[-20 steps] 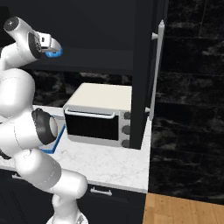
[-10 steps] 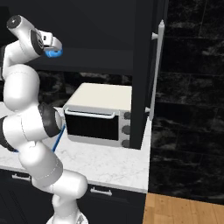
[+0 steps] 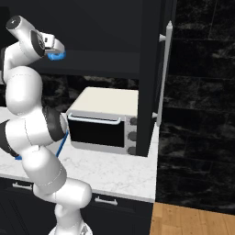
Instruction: Pick the kettle from the counter and place it on the tray. Then pick the mug from the cabinet and place it on the tray. Then close the cabinet doors.
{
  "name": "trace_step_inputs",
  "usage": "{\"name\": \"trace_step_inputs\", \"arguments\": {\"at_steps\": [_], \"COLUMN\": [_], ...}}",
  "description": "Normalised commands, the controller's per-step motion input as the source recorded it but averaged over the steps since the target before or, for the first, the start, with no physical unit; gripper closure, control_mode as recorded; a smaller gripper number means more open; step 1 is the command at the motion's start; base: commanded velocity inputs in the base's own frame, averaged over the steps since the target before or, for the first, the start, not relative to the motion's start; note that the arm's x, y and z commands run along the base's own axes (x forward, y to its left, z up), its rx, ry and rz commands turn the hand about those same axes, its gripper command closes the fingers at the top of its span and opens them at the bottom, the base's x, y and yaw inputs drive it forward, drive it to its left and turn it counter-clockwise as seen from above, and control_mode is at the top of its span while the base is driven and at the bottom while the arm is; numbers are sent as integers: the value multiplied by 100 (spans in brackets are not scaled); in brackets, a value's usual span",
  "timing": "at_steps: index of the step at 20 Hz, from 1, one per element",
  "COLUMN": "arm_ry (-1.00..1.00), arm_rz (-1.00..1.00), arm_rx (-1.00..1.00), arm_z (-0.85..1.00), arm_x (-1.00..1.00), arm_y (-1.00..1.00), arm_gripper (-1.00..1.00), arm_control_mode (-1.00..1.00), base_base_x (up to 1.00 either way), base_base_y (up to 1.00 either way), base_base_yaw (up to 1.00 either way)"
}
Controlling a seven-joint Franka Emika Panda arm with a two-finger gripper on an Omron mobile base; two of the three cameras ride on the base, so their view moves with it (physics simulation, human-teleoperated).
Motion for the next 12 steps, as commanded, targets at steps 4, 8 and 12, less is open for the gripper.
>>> {"name": "trace_step_inputs", "arguments": {"at_steps": [4,8,12], "arm_ry": [1,0,0], "arm_rz": [-3,-1,0], "arm_rx": [1,2,0], "arm_z": [-21,-2,-7], "arm_x": [0,0,0], "arm_y": [0,0,0], "arm_gripper": [100,100,100], "arm_control_mode": [-100,-100,-100], "base_base_x": [0,0,0], "base_base_y": [0,0,0], "base_base_yaw": [0,0,0]}}
